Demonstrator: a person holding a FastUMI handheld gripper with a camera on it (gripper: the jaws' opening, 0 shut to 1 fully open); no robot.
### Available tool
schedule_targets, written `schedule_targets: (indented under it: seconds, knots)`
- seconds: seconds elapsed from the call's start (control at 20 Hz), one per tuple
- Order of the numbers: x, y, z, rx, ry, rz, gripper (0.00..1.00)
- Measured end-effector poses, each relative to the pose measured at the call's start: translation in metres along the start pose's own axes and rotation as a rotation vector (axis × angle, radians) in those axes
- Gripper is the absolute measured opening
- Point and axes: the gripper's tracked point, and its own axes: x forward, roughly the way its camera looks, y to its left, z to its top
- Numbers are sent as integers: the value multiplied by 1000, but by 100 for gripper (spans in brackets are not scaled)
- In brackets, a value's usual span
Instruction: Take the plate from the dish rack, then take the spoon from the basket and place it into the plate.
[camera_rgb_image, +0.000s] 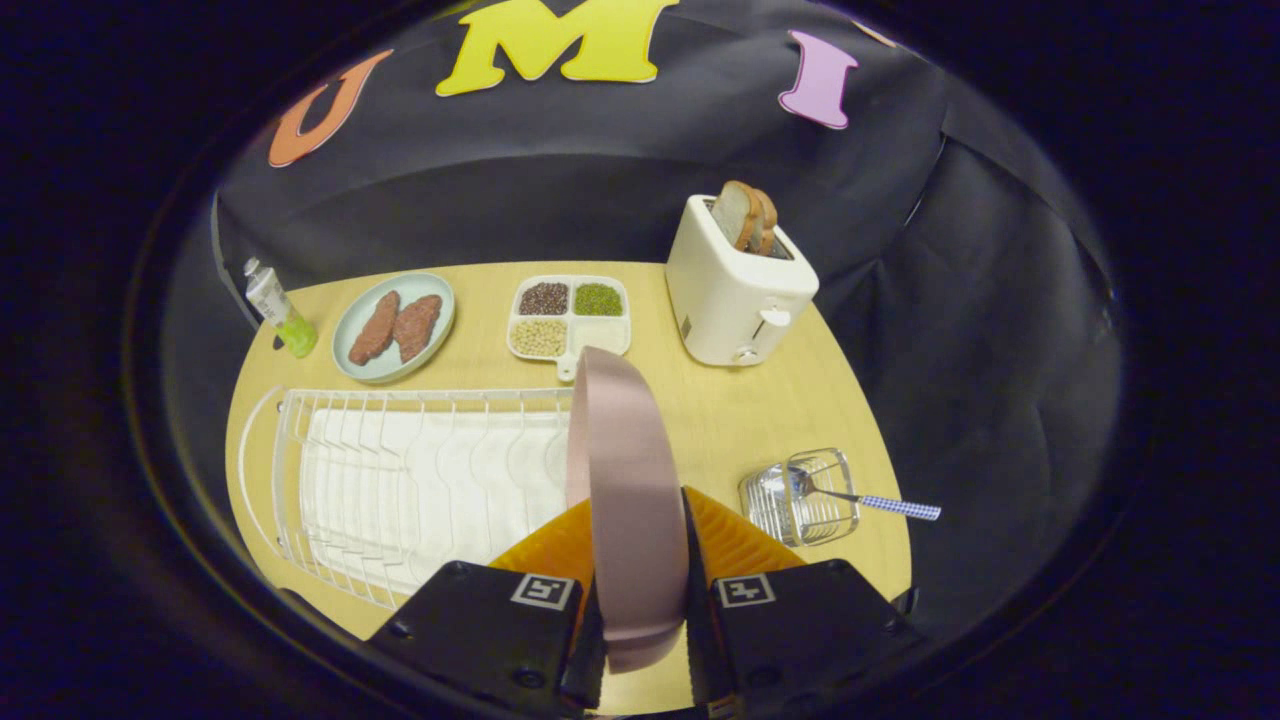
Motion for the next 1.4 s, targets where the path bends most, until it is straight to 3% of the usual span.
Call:
schedule_targets:
  seconds: [0.05,0.25,0.45,0.65,0.8,1.05,1.4]
  knots:
    - [-4,-3,2,-9,-17,-14,38]
    - [-33,-3,-4,3,-66,62,34]
    - [-67,-1,-40,51,-88,244,34]
    - [-84,-8,-106,112,-89,398,34]
    - [-74,-10,-168,176,-36,505,34]
    - [-29,-5,-243,249,81,606,34]
    - [13,12,-270,390,159,740,34]
